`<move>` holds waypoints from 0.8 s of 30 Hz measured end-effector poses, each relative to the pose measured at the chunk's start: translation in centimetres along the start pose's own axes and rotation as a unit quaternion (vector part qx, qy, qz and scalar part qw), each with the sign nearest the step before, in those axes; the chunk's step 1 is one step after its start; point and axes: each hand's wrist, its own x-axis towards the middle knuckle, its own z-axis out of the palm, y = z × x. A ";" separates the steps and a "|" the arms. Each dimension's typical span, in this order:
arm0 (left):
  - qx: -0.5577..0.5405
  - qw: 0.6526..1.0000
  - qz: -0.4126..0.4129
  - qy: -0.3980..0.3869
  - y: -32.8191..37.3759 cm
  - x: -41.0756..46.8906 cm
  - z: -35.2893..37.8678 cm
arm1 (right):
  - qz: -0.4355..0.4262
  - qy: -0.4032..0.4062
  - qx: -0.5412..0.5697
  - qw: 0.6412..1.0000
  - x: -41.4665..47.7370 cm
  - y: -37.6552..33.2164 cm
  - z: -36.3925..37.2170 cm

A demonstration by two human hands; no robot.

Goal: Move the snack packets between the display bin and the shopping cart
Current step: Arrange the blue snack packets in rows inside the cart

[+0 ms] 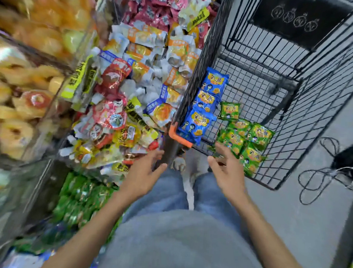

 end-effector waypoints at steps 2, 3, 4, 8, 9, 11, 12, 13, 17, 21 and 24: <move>-0.025 0.997 -0.064 0.016 -0.8 -2.2 1.3 | 0.009 -0.034 -0.026 0.999 -1.5 1.6 -1.1; -0.037 0.995 -0.094 0.027 -1.1 -3.0 2.1 | 0.013 -0.049 -0.039 0.998 -1.9 2.3 -1.7; -0.054 0.991 -0.119 0.036 -1.2 -3.8 3.1 | 0.013 -0.064 -0.057 0.996 -2.4 3.0 -2.4; -0.161 0.960 -0.208 0.097 -0.7 -6.7 6.8 | -0.018 -0.159 -0.140 0.977 -4.3 5.8 -4.9; -0.187 0.948 -0.230 0.118 -0.6 -7.8 7.7 | -0.032 -0.191 -0.170 0.966 -4.7 6.3 -5.3; -0.223 0.926 -0.263 0.157 -0.4 -10.4 9.7 | -0.066 -0.252 -0.222 0.940 -5.5 6.8 -5.5; -0.242 0.913 -0.279 0.176 -0.3 -12.1 10.6 | -0.081 -0.280 -0.240 0.926 -5.8 6.8 -5.3; -0.258 0.898 -0.297 0.196 -0.3 -14.0 11.6 | -0.097 -0.306 -0.259 0.911 -6.1 6.6 -4.8; -0.368 0.794 -0.361 0.323 -0.7 -22.1 15.6 | -0.189 -0.414 -0.312 0.834 -8.2 4.6 -1.3; -0.468 0.667 -0.408 0.412 -1.3 -29.4 20.1 | -0.289 -0.485 -0.366 0.740 -11.8 2.2 3.5; -0.506 0.582 -0.429 0.471 -1.8 -34.1 23.6 | -0.330 -0.524 -0.387 0.683 -15.7 1.2 7.2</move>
